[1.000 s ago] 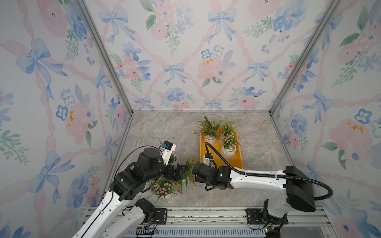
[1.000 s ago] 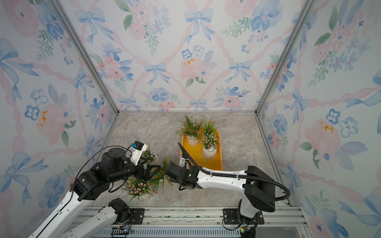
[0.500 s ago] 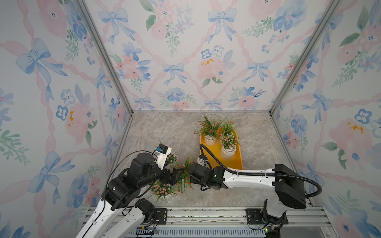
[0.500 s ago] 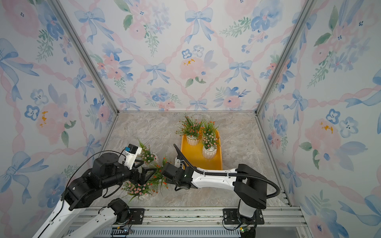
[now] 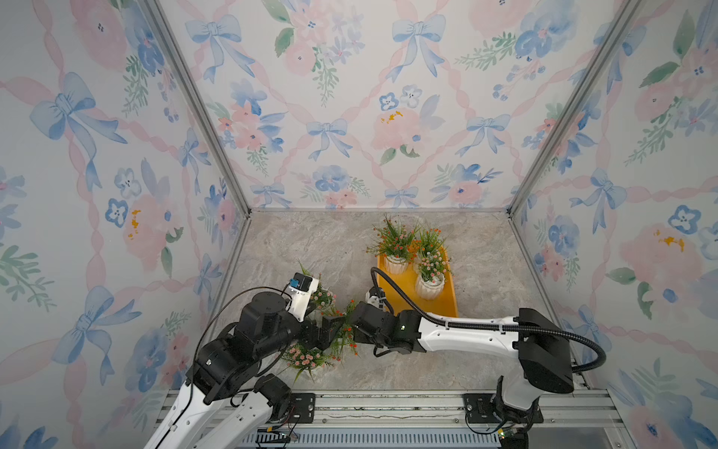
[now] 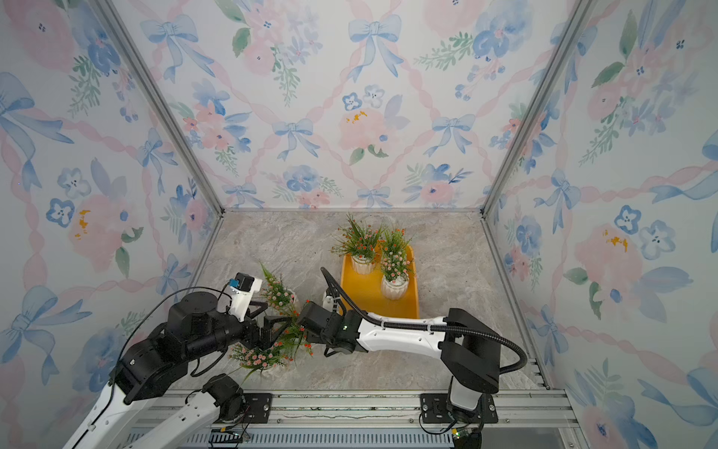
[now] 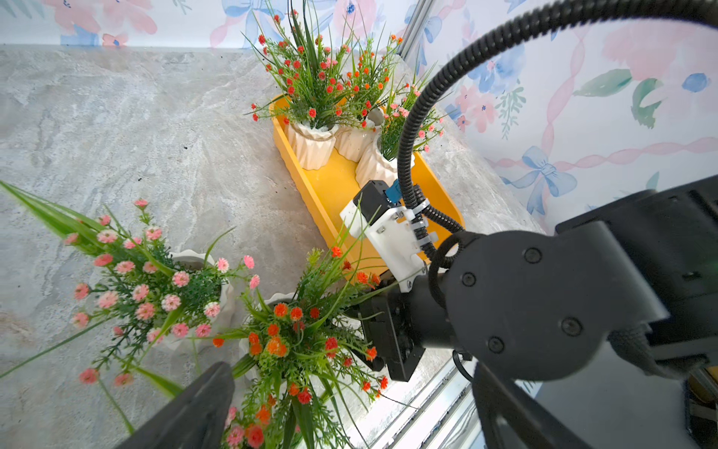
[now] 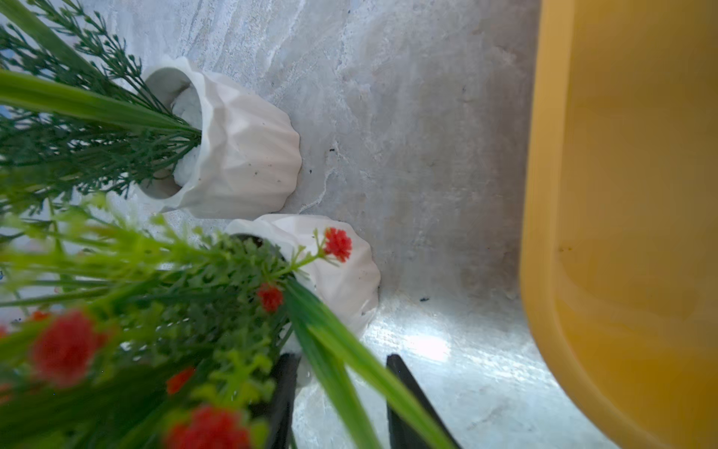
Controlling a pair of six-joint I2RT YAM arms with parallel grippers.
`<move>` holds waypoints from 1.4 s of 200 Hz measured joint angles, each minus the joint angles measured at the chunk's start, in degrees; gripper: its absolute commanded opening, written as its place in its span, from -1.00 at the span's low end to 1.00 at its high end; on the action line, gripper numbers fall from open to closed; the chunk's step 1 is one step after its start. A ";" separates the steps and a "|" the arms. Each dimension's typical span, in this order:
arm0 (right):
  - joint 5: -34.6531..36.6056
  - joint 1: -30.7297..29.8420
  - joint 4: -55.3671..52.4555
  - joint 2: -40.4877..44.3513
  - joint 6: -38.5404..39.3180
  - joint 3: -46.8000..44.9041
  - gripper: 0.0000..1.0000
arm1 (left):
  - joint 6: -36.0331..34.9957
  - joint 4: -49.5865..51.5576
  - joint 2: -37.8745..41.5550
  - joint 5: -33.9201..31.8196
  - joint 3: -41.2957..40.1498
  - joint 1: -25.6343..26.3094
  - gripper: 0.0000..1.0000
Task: Put the potted gypsophila into the storage box
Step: Pick up the baby's breath potted plant from the center of the board.
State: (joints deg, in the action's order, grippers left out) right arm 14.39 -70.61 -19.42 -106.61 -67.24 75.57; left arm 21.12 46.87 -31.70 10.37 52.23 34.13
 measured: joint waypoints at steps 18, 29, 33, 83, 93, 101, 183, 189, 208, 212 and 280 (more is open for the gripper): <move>-0.92 0.00 0.07 -0.17 0.35 0.07 -0.20 | 0.17 0.00 0.22 -0.07 -0.02 0.00 0.96; -1.29 0.00 0.28 -0.74 0.42 0.31 -0.21 | 0.22 0.00 0.52 -0.09 -0.07 0.00 0.96; -1.53 0.00 0.35 -1.07 0.42 0.48 -0.21 | 0.22 0.00 0.63 -0.09 -0.09 0.00 0.96; -2.75 0.00 -2.62 -6.16 0.87 5.55 -0.29 | 1.16 -0.13 1.16 -0.96 -0.37 -0.02 0.96; -2.75 0.00 -3.89 -6.95 0.87 6.75 -0.31 | 1.33 -0.35 1.18 -1.86 -0.37 -0.07 0.96; -2.82 0.00 -4.61 -7.58 0.96 7.65 -0.32 | 1.60 -0.63 1.18 -2.58 -0.37 -0.07 0.96; -2.34 0.11 -8.70 -8.46 1.77 9.46 -0.65 | 2.16 -2.03 1.64 -4.98 -1.99 -0.07 0.96; -2.14 0.17 -9.35 -8.46 1.86 9.70 -0.68 | 2.16 -2.08 1.68 -5.07 -2.10 -0.07 0.96; -1.79 0.46 -11.63 -8.46 2.23 10.45 -0.78 | 2.16 -2.12 1.97 -5.86 -2.67 -0.07 0.96; -1.81 0.50 -11.78 -8.46 2.32 10.47 -0.80 | 2.16 -2.08 2.01 -6.03 -2.75 -0.07 0.96; -0.57 0.57 -19.04 -8.55 5.31 12.74 -0.96 | 2.16 -1.88 2.03 -6.84 -3.89 -0.07 0.96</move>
State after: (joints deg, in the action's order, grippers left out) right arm 13.82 -70.04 -38.46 -115.15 -61.93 88.31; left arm 23.29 44.99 -29.67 3.53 48.34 34.06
